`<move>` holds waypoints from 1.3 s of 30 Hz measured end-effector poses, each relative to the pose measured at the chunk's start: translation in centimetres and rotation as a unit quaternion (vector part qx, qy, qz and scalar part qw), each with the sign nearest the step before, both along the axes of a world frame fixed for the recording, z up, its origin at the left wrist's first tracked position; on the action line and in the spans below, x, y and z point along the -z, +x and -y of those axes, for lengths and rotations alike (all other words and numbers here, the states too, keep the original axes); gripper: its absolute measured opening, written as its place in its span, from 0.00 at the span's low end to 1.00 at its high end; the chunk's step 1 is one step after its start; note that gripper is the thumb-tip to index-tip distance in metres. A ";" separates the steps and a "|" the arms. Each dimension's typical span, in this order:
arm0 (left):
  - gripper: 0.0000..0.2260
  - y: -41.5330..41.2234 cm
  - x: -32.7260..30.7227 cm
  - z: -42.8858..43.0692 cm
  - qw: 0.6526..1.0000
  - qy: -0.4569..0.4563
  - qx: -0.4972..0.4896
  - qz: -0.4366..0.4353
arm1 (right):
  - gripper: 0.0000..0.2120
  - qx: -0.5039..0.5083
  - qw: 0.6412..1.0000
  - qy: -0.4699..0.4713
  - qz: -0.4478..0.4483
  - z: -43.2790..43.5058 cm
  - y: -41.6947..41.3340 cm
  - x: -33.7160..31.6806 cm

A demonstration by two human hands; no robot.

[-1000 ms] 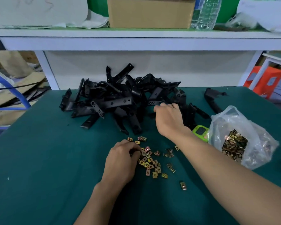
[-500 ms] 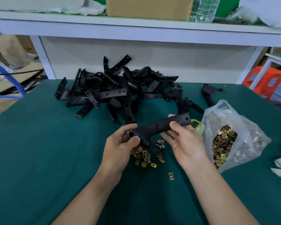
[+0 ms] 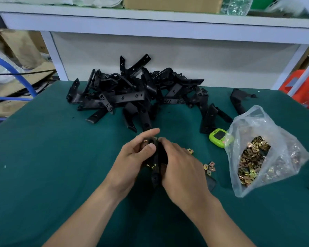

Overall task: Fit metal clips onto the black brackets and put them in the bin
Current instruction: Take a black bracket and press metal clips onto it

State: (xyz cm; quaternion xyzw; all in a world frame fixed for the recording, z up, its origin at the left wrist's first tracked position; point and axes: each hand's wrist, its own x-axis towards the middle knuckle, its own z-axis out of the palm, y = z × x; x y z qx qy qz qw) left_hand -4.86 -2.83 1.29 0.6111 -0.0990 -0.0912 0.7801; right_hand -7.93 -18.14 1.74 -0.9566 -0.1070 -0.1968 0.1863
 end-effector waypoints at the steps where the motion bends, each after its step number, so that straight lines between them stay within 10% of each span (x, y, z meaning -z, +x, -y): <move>1: 0.17 -0.1 0.0 0.0 1.000 0.005 -0.012 0.005 | 0.25 0.011 1.000 0.019 -0.010 0.3 0.1 0.1; 7: 0.11 0.1 -0.1 -0.7 0.939 0.229 -0.243 0.080 | 0.20 0.105 0.986 0.115 -0.060 2.7 1.3 -0.1; 10: 0.05 -0.2 0.0 -0.6 0.897 0.392 -0.142 0.145 | 0.18 0.155 0.979 0.115 -0.069 3.3 1.6 0.2; 17: 0.33 -1.6 2.3 2.0 0.726 0.637 0.039 0.256 | 0.10 0.205 0.971 0.005 -0.120 2.5 1.4 1.0; 23: 0.25 -1.0 2.1 1.2 0.692 0.656 0.031 0.301 | 0.08 0.063 0.984 0.130 -0.109 1.6 1.4 1.6; 32: 0.20 0.1 1.6 -1.0 0.824 0.521 -0.124 0.184 | 0.06 0.088 0.986 0.136 -0.040 3.7 1.4 0.3; 39: 0.08 0.2 0.9 -1.0 0.810 0.541 -0.080 0.214 | 0.07 0.058 0.986 0.115 -0.105 4.1 1.4 0.6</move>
